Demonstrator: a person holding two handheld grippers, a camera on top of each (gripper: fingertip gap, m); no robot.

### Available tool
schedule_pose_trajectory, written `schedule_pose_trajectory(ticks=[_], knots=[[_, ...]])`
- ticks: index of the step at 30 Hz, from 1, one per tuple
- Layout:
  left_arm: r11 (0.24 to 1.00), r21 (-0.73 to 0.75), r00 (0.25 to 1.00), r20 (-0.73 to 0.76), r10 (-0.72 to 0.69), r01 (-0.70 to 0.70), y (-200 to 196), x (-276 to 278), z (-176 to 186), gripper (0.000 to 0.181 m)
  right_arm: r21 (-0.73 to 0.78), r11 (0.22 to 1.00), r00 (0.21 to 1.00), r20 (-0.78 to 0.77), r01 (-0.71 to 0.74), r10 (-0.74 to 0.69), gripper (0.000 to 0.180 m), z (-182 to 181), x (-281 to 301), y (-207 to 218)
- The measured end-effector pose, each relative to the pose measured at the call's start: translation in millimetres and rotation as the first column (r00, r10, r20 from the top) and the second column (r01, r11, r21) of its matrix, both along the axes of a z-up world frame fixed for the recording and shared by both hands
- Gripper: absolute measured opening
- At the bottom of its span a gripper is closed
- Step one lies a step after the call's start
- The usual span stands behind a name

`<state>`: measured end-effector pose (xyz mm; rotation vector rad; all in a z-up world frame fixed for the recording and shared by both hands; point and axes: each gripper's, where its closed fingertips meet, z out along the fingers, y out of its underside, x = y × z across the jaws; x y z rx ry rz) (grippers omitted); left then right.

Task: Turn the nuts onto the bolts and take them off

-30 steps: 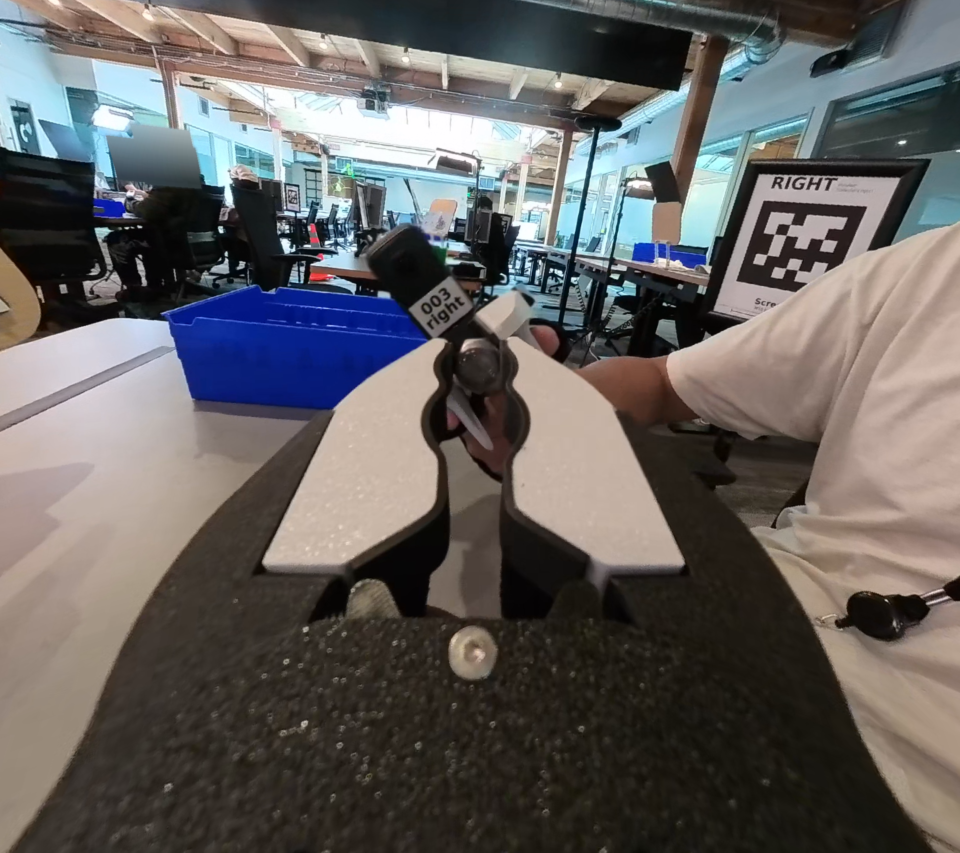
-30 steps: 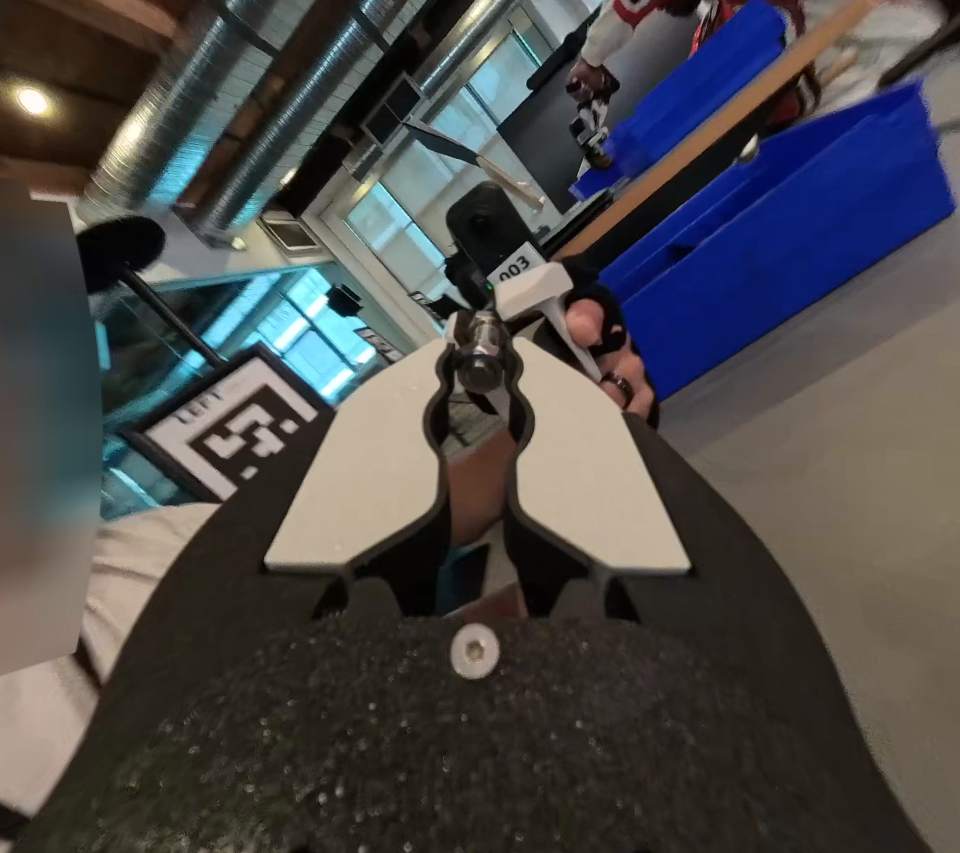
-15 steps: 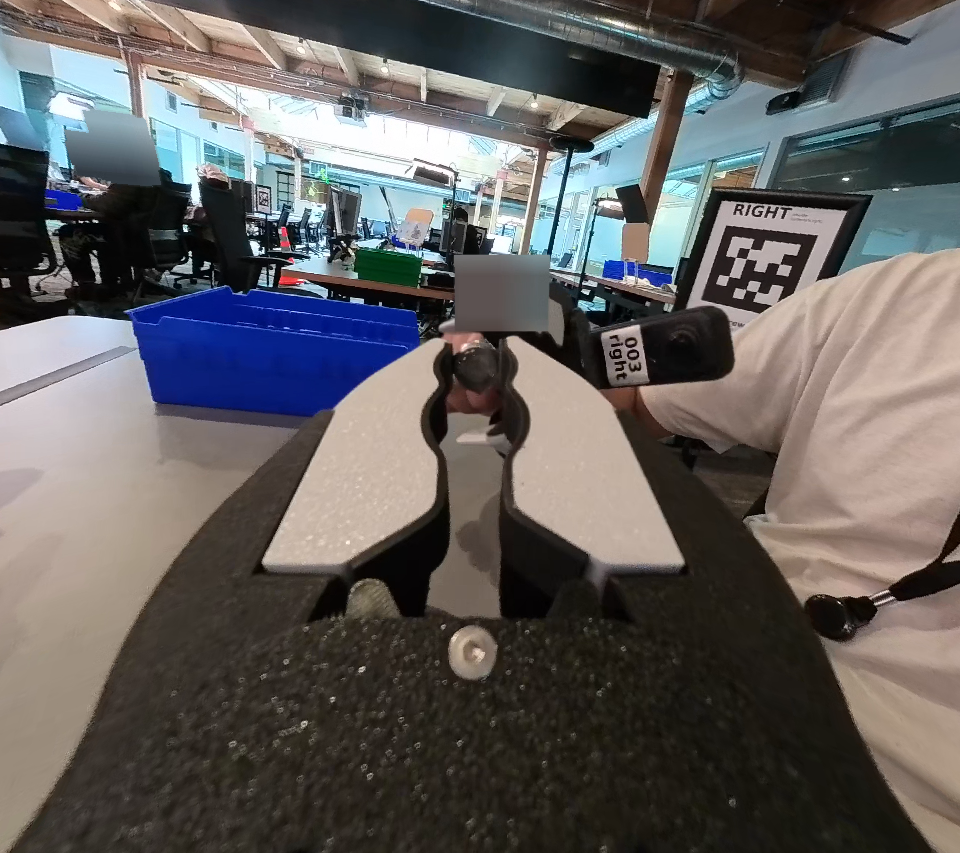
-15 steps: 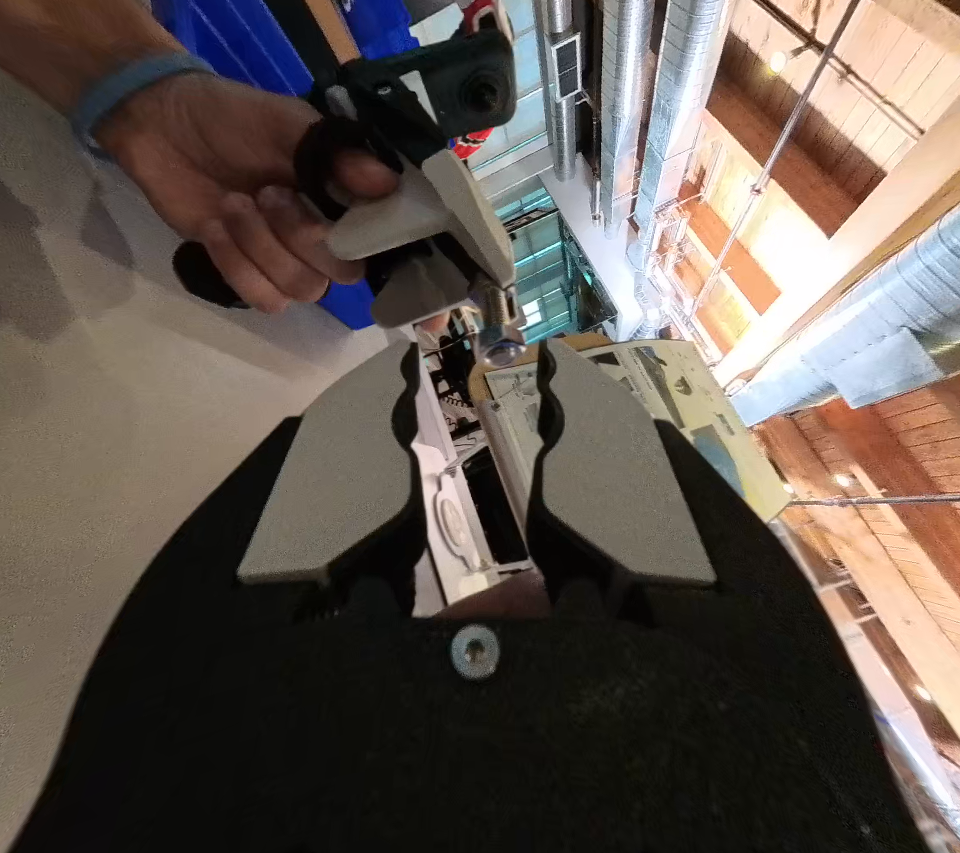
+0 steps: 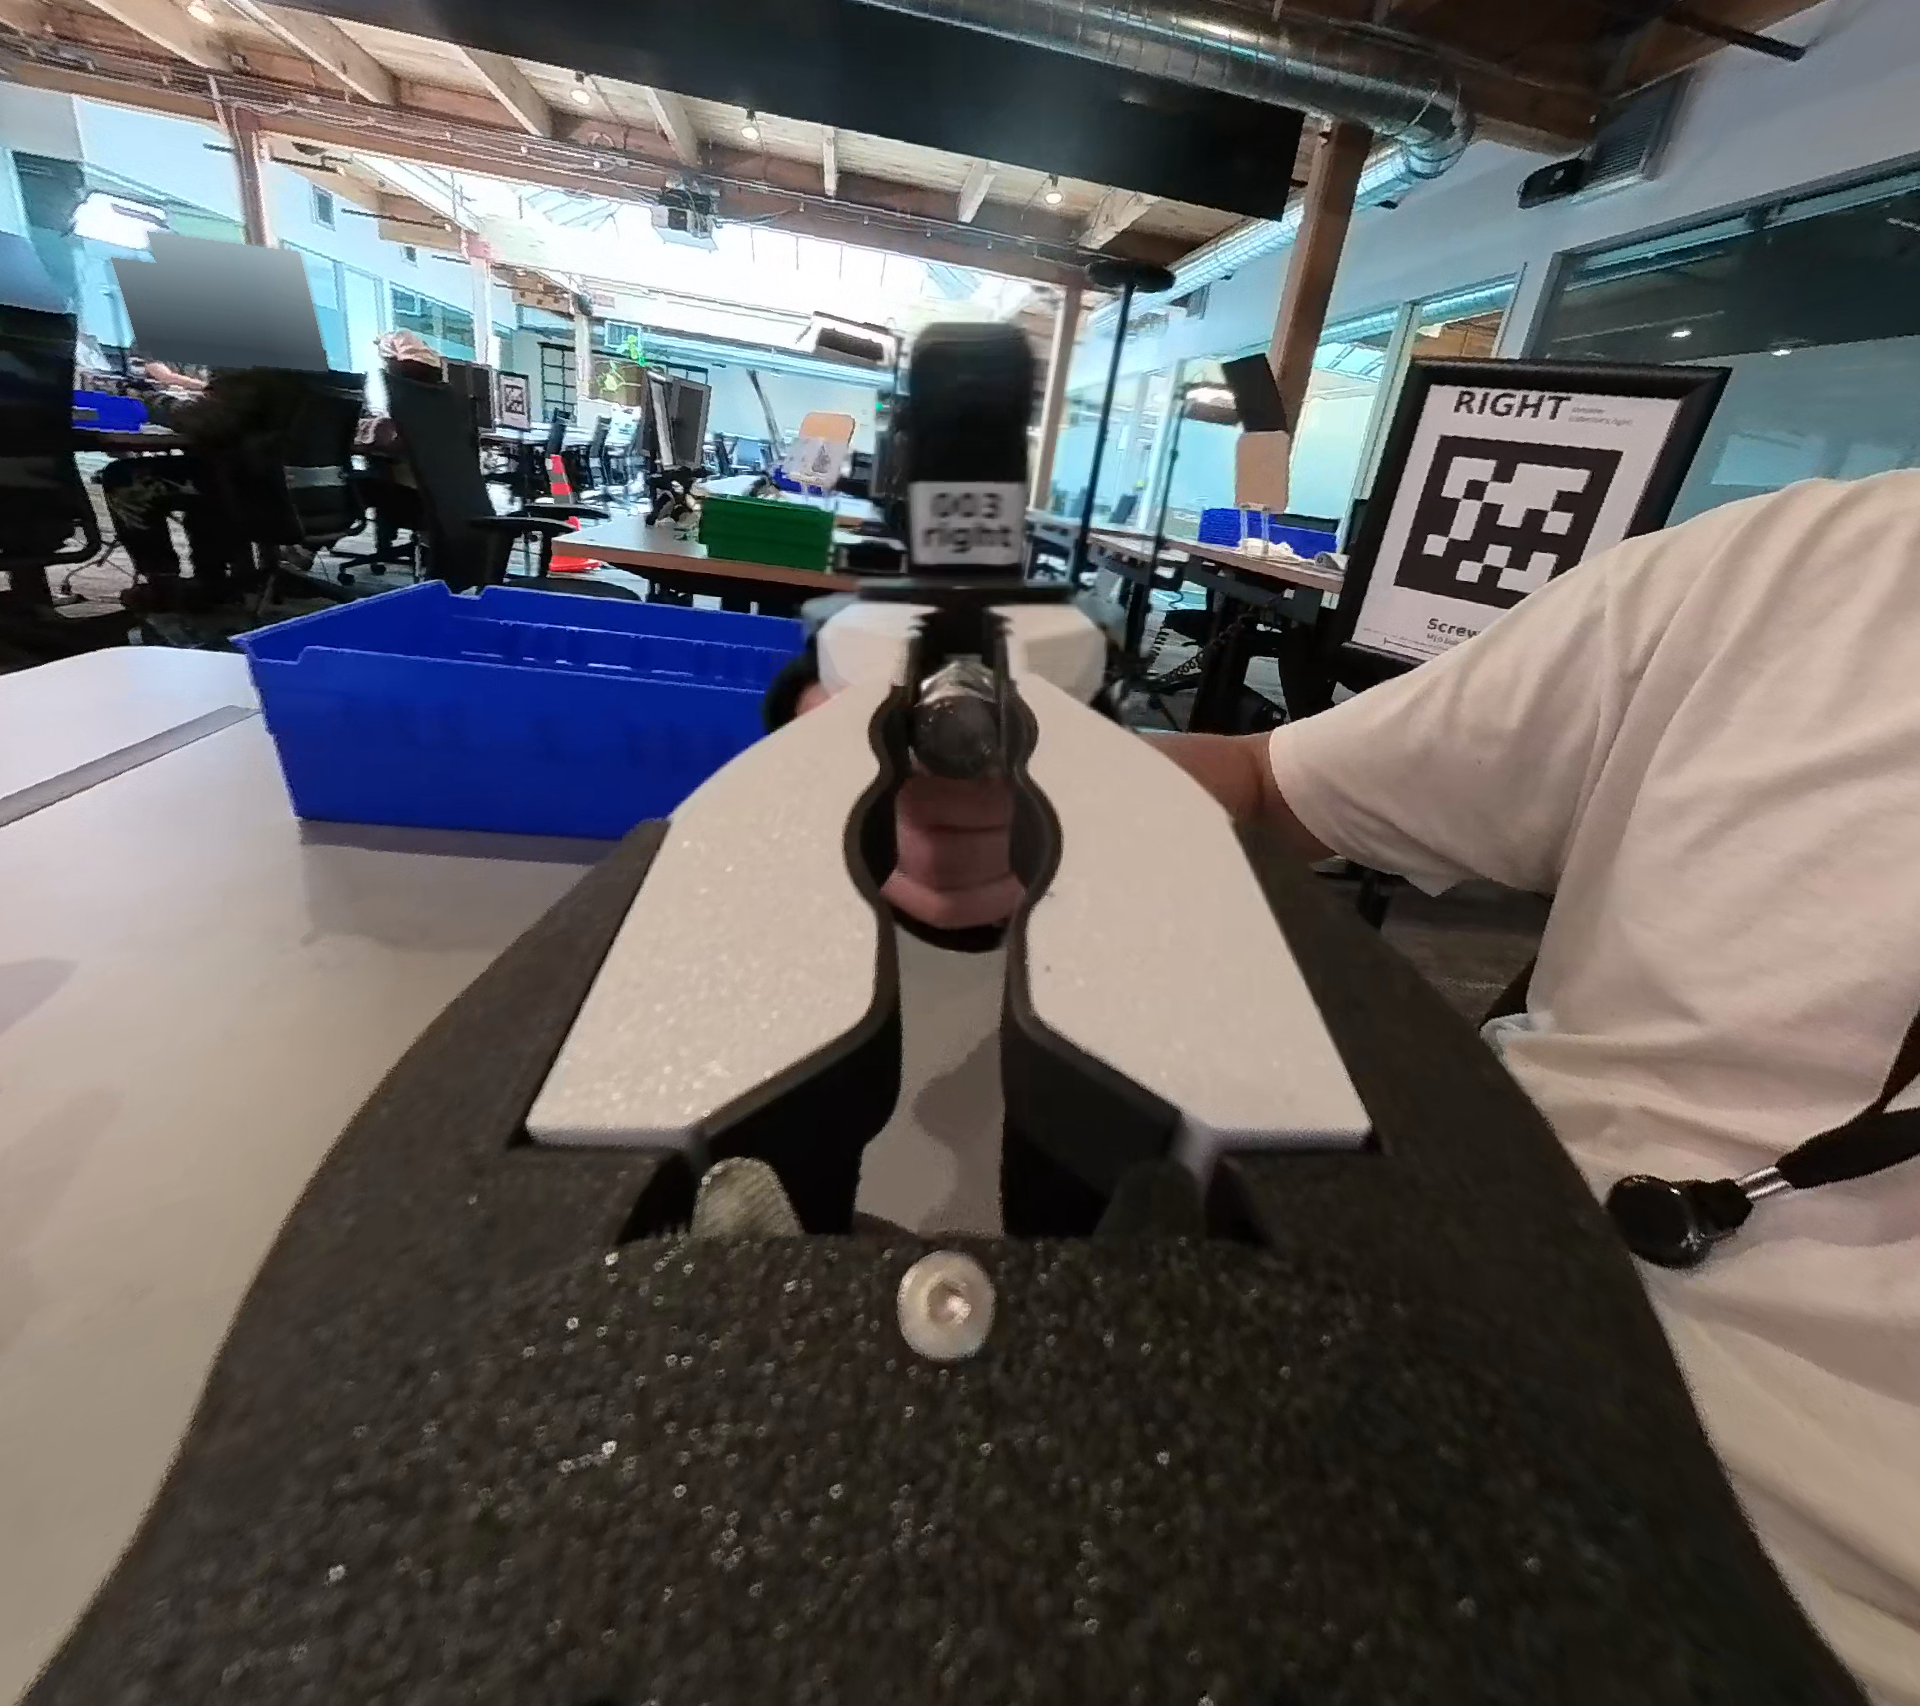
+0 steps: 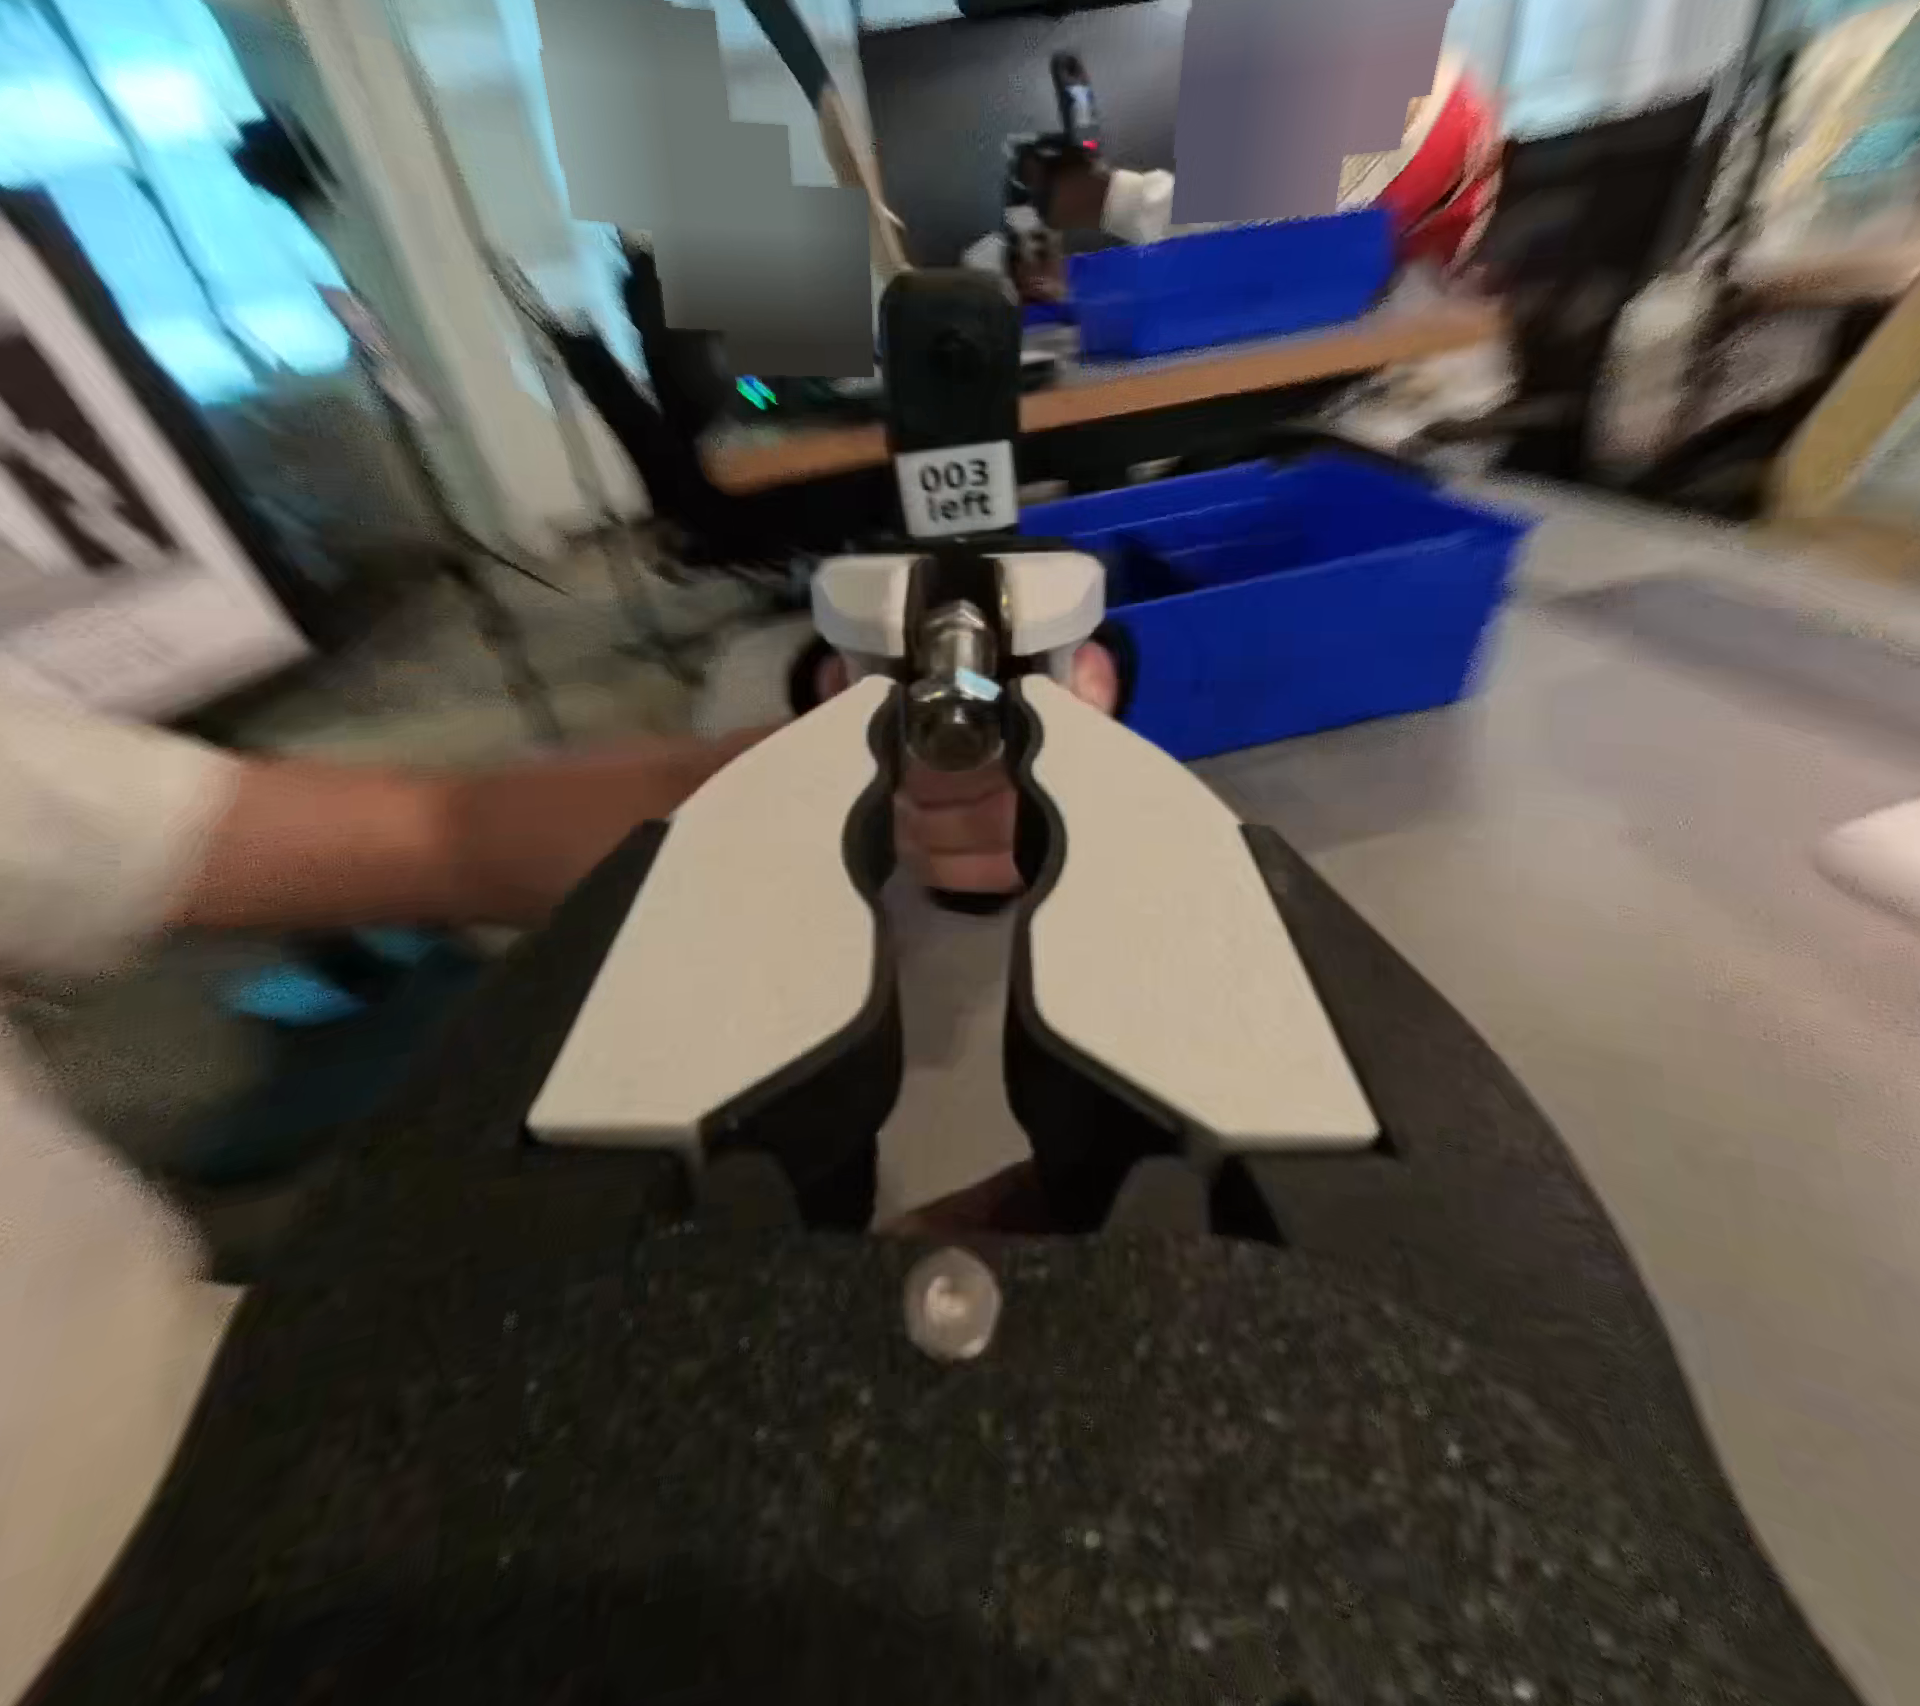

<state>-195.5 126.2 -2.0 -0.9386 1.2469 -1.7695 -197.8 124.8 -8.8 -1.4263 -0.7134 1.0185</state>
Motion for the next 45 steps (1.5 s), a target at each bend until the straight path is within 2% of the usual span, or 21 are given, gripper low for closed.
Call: schedule_pose_trajectory(ticks=[2,5,7,9,11,12,14,16,18,19,22,25,27,30,32,34,37,40,42,43,45], knots=[[1.0,0.003,1.0,-0.002,0.027,-0.027,3.5,0.9,-0.6,0.016,-0.251,0.954,0.97,-0.217,-0.167,0.112,0.017,-0.2,0.2,1.9],[0.999,0.013,0.999,-0.014,0.042,-0.042,7.4,1.1,-3.3,0.016,-0.365,0.896,0.93,-0.347,-0.251,0.12,0.017,-5.9,-0.8,5.1],[0.999,0.012,0.999,-0.013,0.044,-0.044,7.3,1.5,-3.3,0.016,-0.301,0.926,0.936,-0.331,-0.227,0.122,0.019,-4.3,0.5,3.7],[0.999,0.007,0.999,-0.012,0.043,-0.043,7.3,2.3,-2.9,0.016,-0.14,0.984,0.96,-0.271,-0.113,0.072,0.036,1.5,6.3,1.5],[0.999,-0.001,0.999,-0.008,0.036,-0.036,7.2,1.4,-2.3,0.016,0.088,0.993,0.996,-0.058,0.078,-0.073,0.049,-5.3,10.7,3.8],[0.999,-0.008,0.999,-0.005,0.035,-0.035,7.9,0.8,-1.9,0.016,0.23,0.959,0.98,0.069,0.168,-0.188,0.051,-10.4,13.9,7.1],[1.0,-0.023,1.0,-0.001,0.019,-0.019,7.5,0.0,-1.0,0.016,0.554,0.792,0.85,0.259,0.259,-0.459,0.053,-14.2,21.4,11.5],[1.0,-0.026,1.0,-0.004,0.005,-0.005,5.3,0.5,-1.6,0.016,0.828,0.533,0.642,0.315,0.175,-0.7,0.049,-11.1,23.3,9.9],[1.0,-0.022,1.0,-0.014,-0.009,0.008,2.3,2.0,-3.6,0.016,0.943,0.333,0.49,0.294,-0.008,-0.821,0.047,-11.6,15.5,4.4],[1.0,-0.021,1.0,-0.019,-0.015,0.015,0.9,2.8,-4.8,0.016,0.959,0.276,0.462,0.271,-0.058,-0.844,0.044,-10.8,11.0,1.4],[0.999,-0.02,0.999,-0.028,-0.031,0.03,-2.4,3.8,-6.8,0.016,0.966,0.249,0.445,0.25,-0.063,-0.86,0.034,-7.2,7.4,1.2],[0.999,-0.019,0.999,-0.027,-0.037,0.037,-3.8,3.9,-6.5,0.016,0.956,0.29,0.47,0.277,-0.048,-0.838,0.018,-7.5,10.0,3.3],[0.999,-0.014,0.999,-0.026,-0.043,0.042,-5.4,3.4,-6.0,0.016,0.926,0.379,0.544,0.313,0.008,-0.778,0.018,-7.3,8.8,1.2],[1.0,0.002,0.999,-0.028,-0.028,0.028,-4.8,3.3,-5.9,0.016,0.728,0.672,0.737,0.38,0.135,-0.56,0.018,-9.8,7.1,1.7],[1.0,0.003,0.999,-0.026,-0.02,0.021,-3.9,3.2,-5.4,0.016,0.456,0.876,0.877,0.34,0.161,-0.338,0.018,-11.8,4.7,1.3],[1.0,0.005,1.0,-0.026,-0.01,0.01,-2.3,3.3,-5.4,0.016,0.151,0.983,0.971,0.197,0.103,-0.132,0.018,-10.3,3.6,0.9],[1.0,0.012,0.999,-0.029,0.017,-0.017,1.6,4.1,-6.1,0.016,-0.221,0.973,0.997,-0.052,-0.06,0.049,0.018,-11.7,2.6,2.7],[1.0,0.016,0.999,-0.029,0.024,-0.024,3.1,3.6,-5.9,0.016,-0.476,0.827,0.936,-0.317,-0.299,0.156,0.018,-11.7,0.2,0.4],[1.0,0.015,0.999,-0.032,0.024,-0.023,3.3,3.8,-6.0,0.016,-0.406,0.861,0.931,-0.32,-0.305,0.178,0.018,-10.3,2.3,-0.6],[1.0,0.011,0.999,-0.029,0.022,-0.022,3.4,3.5,-5.5,0.016,-0.322,0.909,0.94,-0.297,-0.264,0.168,0.027,-6.6,4.6,-1.7],[1.0,0.002,1.0,-0.023,0.019,-0.019,4.3,2.1,-4.1,0.016,-0.084,0.994,0.991,-0.117,-0.07,0.059,0.046,-9.9,7.2,-1.4]])
